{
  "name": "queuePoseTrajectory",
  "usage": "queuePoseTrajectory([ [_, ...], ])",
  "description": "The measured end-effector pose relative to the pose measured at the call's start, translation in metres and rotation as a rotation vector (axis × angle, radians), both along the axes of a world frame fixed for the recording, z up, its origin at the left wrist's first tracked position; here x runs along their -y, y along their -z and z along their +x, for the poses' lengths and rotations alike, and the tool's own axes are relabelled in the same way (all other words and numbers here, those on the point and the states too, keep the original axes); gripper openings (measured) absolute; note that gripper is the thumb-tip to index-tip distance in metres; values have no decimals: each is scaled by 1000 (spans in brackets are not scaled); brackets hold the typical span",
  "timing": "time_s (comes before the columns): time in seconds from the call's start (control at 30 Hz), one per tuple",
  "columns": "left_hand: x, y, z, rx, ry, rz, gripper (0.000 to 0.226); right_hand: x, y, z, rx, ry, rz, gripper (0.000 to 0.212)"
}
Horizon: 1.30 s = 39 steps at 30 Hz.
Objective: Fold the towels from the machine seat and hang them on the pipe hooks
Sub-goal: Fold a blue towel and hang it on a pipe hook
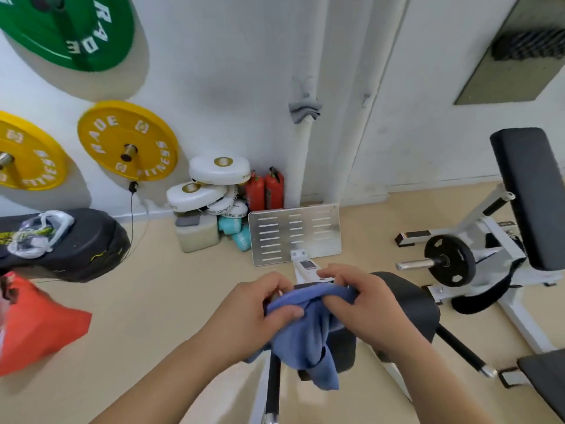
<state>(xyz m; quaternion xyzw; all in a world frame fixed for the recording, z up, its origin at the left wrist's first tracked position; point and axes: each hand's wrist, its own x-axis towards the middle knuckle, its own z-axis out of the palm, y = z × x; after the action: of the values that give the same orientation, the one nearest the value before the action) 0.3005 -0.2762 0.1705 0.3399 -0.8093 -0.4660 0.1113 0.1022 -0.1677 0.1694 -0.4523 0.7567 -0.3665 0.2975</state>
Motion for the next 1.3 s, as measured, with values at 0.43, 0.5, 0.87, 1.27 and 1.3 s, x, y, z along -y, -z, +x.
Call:
queuePoseTrajectory([
  [0.43, 15, -25, 79, -176, -202, 25, 27, -54, -34, 13, -141, 87, 192, 24],
  [0.5, 12, -25, 71, -213, -260, 14, 24, -65, -47, 4, -187, -5, 223, 22],
  [0.87, 32, -50, -29, -214, -370, -54, 27, -23, -78, -97, -141, 272, -142, 16],
  [1.27, -17, -91, -76, -372, -666, -400, 18, -47, -123, -151, -116, 171, -595, 19],
  [1.3, -26, -86, -73, -363, -682, -392, 18, -56, -115, -150, -116, 148, -572, 17],
])
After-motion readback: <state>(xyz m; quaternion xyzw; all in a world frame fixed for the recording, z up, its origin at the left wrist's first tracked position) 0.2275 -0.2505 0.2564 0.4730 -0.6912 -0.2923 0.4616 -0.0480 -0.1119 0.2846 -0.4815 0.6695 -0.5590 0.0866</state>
